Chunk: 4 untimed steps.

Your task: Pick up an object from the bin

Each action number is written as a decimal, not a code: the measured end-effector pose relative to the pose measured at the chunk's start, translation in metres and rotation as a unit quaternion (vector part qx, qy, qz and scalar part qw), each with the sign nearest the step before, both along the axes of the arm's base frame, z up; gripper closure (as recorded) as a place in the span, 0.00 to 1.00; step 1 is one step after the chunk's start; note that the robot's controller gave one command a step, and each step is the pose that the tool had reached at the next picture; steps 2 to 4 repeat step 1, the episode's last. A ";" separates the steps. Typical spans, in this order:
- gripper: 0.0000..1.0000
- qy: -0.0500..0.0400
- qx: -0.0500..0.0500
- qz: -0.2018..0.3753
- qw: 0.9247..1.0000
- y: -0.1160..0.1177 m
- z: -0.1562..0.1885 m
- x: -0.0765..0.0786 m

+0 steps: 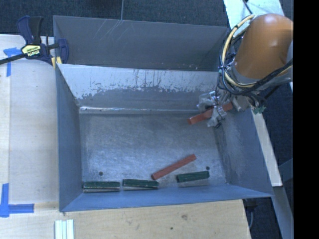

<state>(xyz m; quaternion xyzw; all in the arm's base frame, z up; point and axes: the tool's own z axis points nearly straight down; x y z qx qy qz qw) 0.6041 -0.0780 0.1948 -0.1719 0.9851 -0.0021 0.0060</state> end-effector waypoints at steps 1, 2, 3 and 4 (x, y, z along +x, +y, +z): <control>1.00 0.005 -0.001 0.198 0.980 -0.012 0.046 -0.066; 1.00 0.005 -0.001 0.198 0.980 -0.012 0.046 -0.066; 1.00 0.005 -0.001 0.198 0.980 -0.012 0.046 -0.066; 1.00 0.005 -0.001 0.198 0.980 -0.012 0.046 -0.066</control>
Offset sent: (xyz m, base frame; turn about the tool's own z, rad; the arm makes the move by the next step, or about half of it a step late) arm -0.0663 -0.0101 0.0445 -0.4018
